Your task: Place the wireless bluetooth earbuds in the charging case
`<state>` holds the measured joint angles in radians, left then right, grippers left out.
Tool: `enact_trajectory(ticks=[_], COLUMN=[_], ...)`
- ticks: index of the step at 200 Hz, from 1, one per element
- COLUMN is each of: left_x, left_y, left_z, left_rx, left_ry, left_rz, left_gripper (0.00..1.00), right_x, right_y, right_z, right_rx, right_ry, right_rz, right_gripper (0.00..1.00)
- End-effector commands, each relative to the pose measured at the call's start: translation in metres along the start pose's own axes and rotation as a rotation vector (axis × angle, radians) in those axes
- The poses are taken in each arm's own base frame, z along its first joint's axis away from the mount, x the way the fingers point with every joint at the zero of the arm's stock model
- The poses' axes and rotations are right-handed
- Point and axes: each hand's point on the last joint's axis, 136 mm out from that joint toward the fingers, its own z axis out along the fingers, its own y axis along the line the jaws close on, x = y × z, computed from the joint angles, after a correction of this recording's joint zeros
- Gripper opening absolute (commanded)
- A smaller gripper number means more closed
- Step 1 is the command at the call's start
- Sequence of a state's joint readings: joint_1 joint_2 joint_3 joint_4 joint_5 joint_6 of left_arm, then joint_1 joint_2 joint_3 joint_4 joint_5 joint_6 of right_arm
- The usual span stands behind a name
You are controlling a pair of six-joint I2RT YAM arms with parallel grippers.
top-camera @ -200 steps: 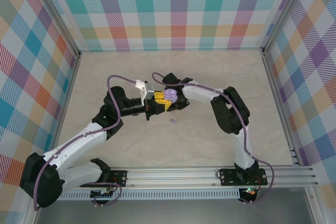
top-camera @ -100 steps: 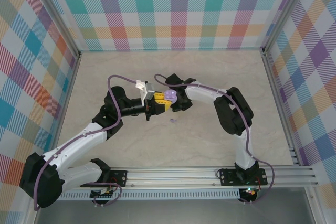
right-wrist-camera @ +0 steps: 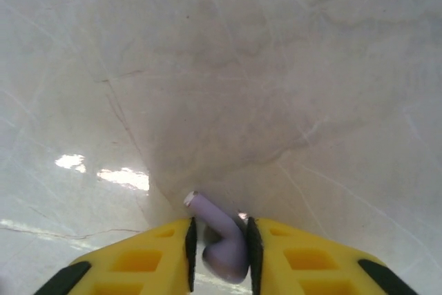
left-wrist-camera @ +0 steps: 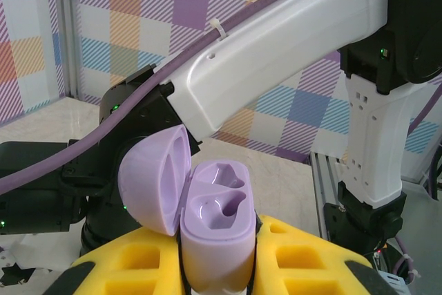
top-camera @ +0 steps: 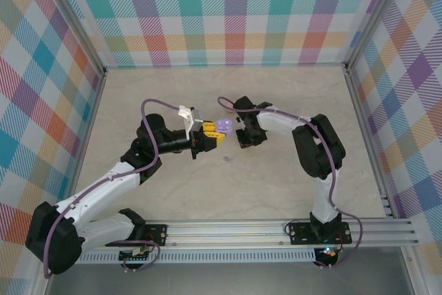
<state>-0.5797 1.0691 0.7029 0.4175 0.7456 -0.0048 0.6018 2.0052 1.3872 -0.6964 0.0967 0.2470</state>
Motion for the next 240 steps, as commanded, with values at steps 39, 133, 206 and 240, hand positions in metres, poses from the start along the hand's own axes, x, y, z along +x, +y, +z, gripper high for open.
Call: enact_trajectory(ticks=[39,133,206,240], left_x=[-0.007,-0.008,-0.008,-0.008], left_y=[0.000,0.000,0.000,0.000], left_z=[-0.005,-0.004,-0.003,-0.003], left_rx=[-0.014,-0.012,-0.010,-0.011], left_ry=[-0.017,-0.013,-0.009,-0.008], left_rz=[0.014,0.012,0.010,0.010], left_gripper=[0.21,0.21,0.21,0.21], right_x=[0.007,0.012,0.012,0.014], right_y=[0.005,0.029,0.021,0.010], right_z=[-0.029,-0.028,-0.007,-0.001], right_rx=[-0.045,-0.192,-0.134,-0.067], right_ry=[-0.019,-0.015,0.019,0.036], right_rz=[0.012,0.030,0.078,0.091], right_gripper=[0.41,0.27,0.19,0.18])
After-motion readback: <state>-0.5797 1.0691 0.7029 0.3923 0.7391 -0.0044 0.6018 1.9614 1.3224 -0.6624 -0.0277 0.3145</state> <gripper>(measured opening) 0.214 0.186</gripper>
